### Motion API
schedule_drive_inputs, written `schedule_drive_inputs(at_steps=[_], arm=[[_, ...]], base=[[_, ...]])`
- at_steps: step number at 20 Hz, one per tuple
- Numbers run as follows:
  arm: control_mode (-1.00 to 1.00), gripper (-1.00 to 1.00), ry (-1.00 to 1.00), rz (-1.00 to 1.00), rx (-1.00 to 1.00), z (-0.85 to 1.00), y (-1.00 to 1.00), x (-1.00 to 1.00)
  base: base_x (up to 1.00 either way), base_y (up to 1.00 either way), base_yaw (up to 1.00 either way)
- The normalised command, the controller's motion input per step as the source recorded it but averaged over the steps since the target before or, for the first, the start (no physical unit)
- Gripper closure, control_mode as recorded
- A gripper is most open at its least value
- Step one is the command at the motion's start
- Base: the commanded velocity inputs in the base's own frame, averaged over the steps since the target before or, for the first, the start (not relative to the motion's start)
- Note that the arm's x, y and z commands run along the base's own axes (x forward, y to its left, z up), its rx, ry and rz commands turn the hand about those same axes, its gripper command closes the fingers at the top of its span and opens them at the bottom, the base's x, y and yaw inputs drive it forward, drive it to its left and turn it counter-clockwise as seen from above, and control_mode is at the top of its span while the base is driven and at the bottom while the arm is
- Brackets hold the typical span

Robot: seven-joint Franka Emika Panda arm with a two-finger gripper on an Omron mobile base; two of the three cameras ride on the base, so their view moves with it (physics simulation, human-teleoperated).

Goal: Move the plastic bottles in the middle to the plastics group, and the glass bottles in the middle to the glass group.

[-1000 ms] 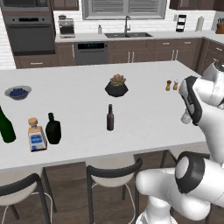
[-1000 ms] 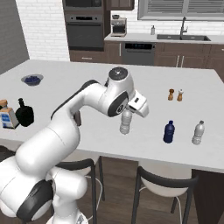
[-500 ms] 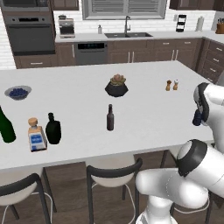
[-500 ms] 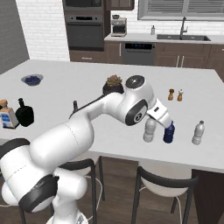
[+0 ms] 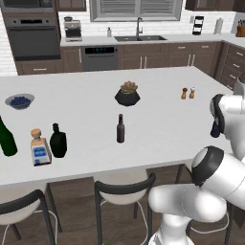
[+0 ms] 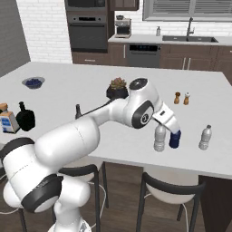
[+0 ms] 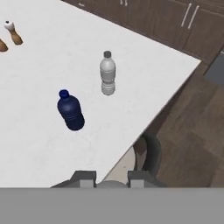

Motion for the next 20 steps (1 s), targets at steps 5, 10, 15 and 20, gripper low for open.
schedule_drive_inputs(at_steps=[5, 10, 15, 20], arm=[[-1.00, 1.00, 0.19, 0.06, 0.00, -0.01, -0.06, 0.13], [-1.00, 1.00, 0.04, 0.13, 0.03, -0.14, -0.21, 0.39], [-1.00, 1.00, 0.00, 0.08, 0.00, -0.44, -0.07, 0.22], [-1.00, 1.00, -0.02, 0.04, 0.00, -0.29, -0.05, 0.00]], base=[[0.00, 0.00, 0.00], [0.00, 0.00, 0.00], [0.00, 0.00, 0.00], [0.00, 0.00, 0.00]])
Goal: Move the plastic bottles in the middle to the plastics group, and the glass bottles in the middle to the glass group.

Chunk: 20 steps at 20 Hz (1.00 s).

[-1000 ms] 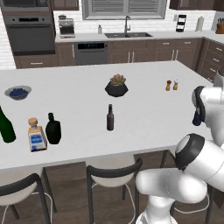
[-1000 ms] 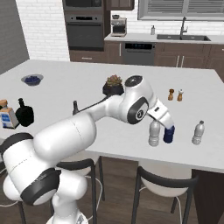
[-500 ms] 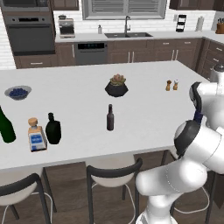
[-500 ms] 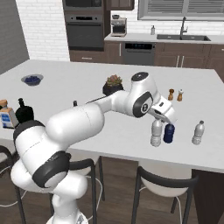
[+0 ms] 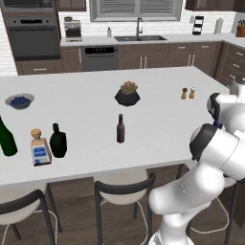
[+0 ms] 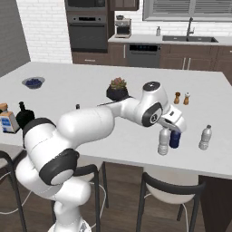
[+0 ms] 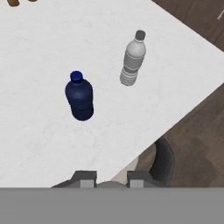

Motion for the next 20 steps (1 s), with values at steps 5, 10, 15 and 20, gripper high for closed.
schedule_drive_inputs(at_steps=[5, 10, 15, 20], arm=[[-1.00, 1.00, -0.02, 0.01, 0.00, -0.20, -0.09, 0.00], [-1.00, 1.00, 0.00, 0.00, 0.00, -0.21, -0.11, 0.02], [-1.00, 1.00, 0.00, 0.00, 0.00, -0.06, -0.11, 0.10], [-1.00, 1.00, 0.00, 0.00, 0.00, -0.02, -0.08, 0.13]], base=[[0.00, 0.00, 0.00], [0.00, 0.00, 0.00], [0.00, 0.00, 0.00], [0.00, 0.00, 0.00]])
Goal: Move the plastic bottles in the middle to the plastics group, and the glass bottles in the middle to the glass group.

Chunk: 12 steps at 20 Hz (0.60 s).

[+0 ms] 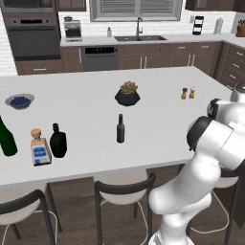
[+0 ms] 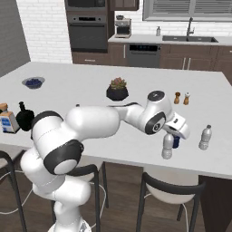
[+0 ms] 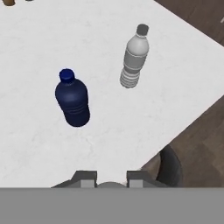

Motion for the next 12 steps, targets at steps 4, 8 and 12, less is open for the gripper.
schedule_drive_inputs(at_steps=[4, 8, 12], arm=[[-1.00, 1.00, 0.00, 0.00, 0.00, -0.11, 0.00, 0.14], [-1.00, 1.00, 0.00, 0.00, 0.00, -0.22, 0.00, 0.09], [-1.00, 1.00, 0.00, 0.00, 0.00, -0.19, 0.00, 0.08]], base=[[0.00, 0.00, 0.00], [0.00, 0.00, 0.00], [0.00, 0.00, 0.00]])
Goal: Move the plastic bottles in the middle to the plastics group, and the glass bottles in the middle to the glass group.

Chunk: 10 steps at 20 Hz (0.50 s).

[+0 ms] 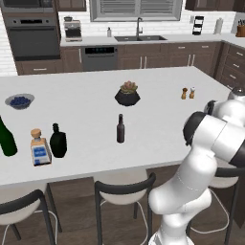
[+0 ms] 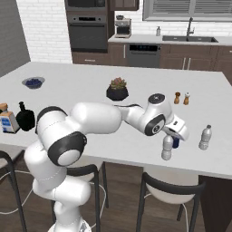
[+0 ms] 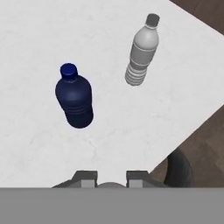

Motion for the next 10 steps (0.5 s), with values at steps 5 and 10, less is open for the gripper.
schedule_drive_inputs(at_steps=[5, 10], arm=[[-1.00, 1.00, 0.00, 0.00, 0.00, -0.09, 0.00, 0.07], [-1.00, 1.00, 0.00, 0.00, 0.02, 0.00, -0.04, 0.15]], base=[[0.00, 0.00, 0.00], [0.00, 0.00, 0.00]])
